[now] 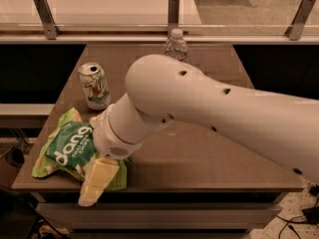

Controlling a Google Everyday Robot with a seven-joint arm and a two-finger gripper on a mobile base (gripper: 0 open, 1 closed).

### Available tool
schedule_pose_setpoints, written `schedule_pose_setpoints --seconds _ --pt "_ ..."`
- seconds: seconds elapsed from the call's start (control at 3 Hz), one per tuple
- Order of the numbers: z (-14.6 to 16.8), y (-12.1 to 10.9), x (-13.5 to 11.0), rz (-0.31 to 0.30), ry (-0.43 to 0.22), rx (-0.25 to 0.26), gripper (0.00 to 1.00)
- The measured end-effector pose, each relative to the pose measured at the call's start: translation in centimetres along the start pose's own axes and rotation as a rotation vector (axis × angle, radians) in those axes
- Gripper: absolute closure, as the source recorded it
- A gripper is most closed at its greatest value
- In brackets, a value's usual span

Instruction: Pick green rice chip bag

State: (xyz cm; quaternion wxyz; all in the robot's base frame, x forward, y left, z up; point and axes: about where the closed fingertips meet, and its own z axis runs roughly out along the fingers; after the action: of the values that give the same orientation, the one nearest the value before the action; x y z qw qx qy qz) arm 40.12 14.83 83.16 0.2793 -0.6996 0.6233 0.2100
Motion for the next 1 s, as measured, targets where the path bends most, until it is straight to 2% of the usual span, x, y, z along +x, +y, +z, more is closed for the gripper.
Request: schedule_pose_setpoints --seconds 0.33,1.0 --pt "2.17 -0.28 0.38 0.007 -0.003 -0.023 0.18" --pt "2.02 -0.2 0.15 0.003 -0.002 -0.021 0.64"
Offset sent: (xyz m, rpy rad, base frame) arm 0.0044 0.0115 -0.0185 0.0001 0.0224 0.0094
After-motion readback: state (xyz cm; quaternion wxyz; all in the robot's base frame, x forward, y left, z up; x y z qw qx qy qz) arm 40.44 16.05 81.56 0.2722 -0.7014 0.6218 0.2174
